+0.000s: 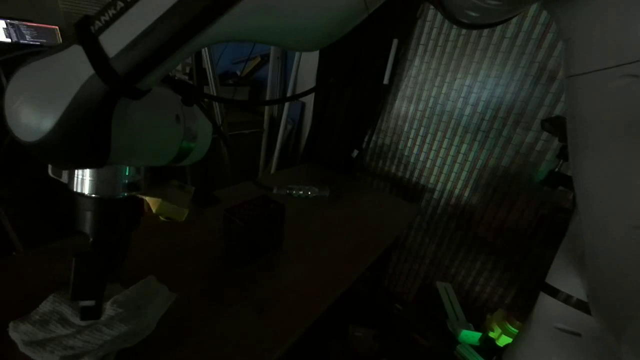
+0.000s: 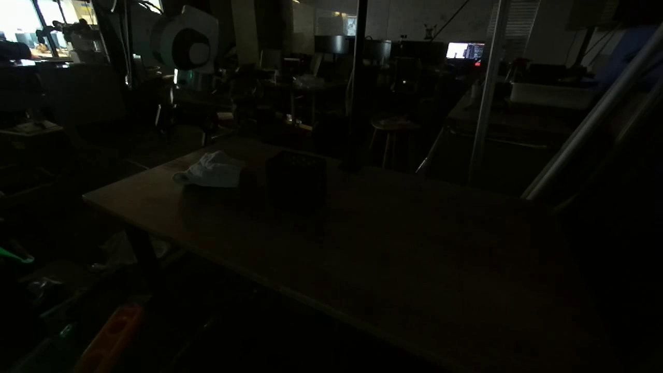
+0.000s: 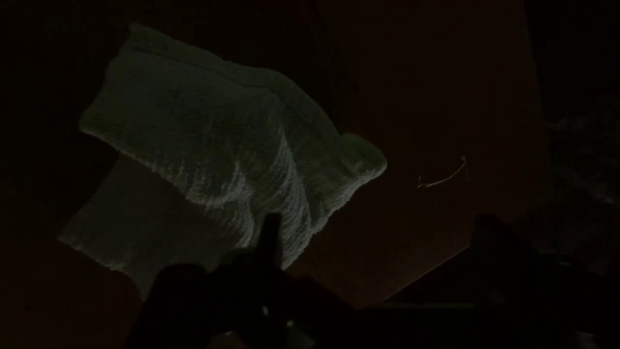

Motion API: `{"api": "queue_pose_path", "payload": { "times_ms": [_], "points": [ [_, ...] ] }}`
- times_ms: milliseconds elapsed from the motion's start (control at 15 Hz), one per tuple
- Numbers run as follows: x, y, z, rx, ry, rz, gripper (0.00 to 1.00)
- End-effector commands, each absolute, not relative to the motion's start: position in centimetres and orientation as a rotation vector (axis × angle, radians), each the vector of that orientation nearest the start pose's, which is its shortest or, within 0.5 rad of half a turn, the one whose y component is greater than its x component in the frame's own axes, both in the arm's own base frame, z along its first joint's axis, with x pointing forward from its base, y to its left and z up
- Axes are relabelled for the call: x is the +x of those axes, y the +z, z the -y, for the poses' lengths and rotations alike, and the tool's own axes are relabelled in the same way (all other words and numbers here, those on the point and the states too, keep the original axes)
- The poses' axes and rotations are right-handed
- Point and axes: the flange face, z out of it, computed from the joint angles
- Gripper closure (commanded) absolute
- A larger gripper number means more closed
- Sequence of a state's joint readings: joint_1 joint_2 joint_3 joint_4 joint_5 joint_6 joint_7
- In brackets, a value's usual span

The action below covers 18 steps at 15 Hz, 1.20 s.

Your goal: Put the towel in the box then remove the towel and fold it.

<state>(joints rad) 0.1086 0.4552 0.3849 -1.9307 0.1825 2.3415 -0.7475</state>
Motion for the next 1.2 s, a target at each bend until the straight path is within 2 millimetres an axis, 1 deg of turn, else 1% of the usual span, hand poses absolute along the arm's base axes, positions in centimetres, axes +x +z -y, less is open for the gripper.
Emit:
{"api": "queue_pose_path", "payload": {
  "times_ms": [0,267,533,1133],
  "points": [
    [56.3,25.9,-27.8,-2.254,0.030,1.646,0.00],
    [57.8,24.5,-26.3,-2.168,0.140,1.748,0.00],
    [59.6,24.0,-25.3,-2.108,0.195,1.807,0.00],
    [63.7,21.7,-22.9,-2.086,0.203,1.790,0.00]
  ]
}}
